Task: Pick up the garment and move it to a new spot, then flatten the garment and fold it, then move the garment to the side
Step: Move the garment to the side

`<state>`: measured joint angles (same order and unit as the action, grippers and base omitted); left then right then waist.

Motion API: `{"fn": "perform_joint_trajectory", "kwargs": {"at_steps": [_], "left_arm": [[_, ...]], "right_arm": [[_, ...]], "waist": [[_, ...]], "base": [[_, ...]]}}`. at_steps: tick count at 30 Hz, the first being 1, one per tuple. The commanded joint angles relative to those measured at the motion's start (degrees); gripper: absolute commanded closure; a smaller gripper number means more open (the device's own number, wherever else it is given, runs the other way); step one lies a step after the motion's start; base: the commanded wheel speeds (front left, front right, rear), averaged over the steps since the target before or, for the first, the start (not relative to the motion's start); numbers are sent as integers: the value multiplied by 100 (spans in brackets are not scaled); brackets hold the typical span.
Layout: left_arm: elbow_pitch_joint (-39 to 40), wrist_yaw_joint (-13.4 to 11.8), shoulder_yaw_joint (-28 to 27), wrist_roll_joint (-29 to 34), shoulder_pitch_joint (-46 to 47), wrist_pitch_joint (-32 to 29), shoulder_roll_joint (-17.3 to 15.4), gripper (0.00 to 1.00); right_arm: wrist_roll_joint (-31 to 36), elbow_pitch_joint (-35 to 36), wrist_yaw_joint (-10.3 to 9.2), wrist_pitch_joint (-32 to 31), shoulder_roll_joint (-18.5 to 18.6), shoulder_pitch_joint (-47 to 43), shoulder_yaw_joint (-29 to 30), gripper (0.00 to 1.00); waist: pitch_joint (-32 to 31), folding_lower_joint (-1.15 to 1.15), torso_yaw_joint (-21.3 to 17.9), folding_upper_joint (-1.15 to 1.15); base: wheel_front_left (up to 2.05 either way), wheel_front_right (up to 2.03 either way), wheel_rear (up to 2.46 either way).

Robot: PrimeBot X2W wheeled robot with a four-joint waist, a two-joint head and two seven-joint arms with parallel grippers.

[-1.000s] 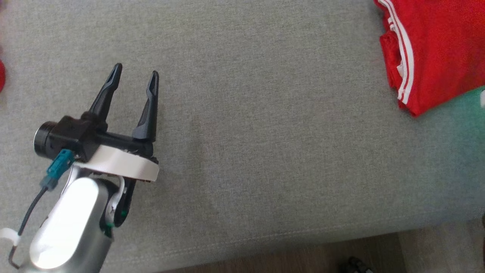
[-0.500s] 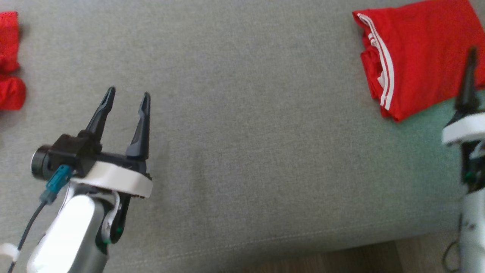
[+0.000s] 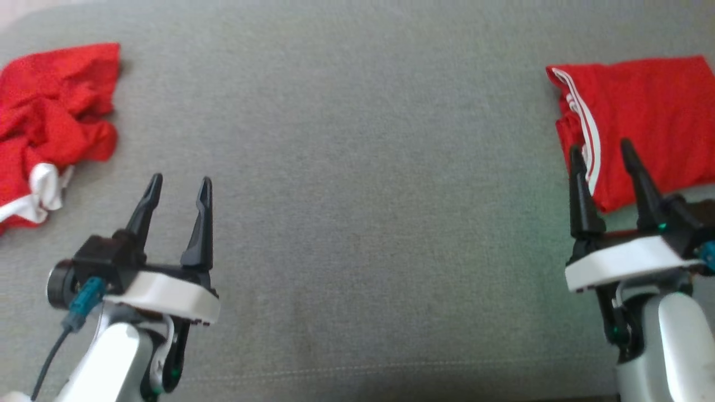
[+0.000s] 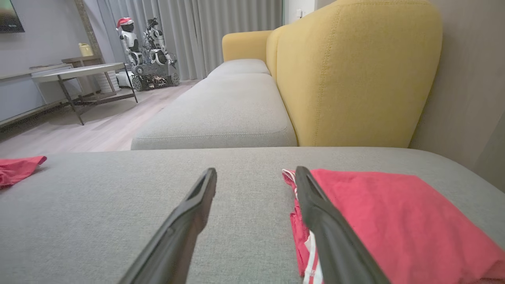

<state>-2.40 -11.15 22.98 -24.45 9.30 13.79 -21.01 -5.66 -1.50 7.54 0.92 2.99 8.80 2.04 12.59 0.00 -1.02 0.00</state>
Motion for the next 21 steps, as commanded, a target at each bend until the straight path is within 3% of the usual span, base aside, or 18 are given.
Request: {"fn": "perform_joint_trajectory", "kwargs": {"at_steps": [1, 21], "left_arm": [[156, -34, -274, -39, 80, 76, -123, 0], [240, -248, -97, -35, -750, 11, -135, 0]], "right_arm": [[-55, 245, -5, -18, 5, -15, -143, 0], [-234, 373, -5, -308, -11, -939, -144, 0]], "waist": [[-168, 0, 111, 0], [-1164, 0, 346, 0]], "base": [[0, 0, 0], [0, 0, 0]]}}
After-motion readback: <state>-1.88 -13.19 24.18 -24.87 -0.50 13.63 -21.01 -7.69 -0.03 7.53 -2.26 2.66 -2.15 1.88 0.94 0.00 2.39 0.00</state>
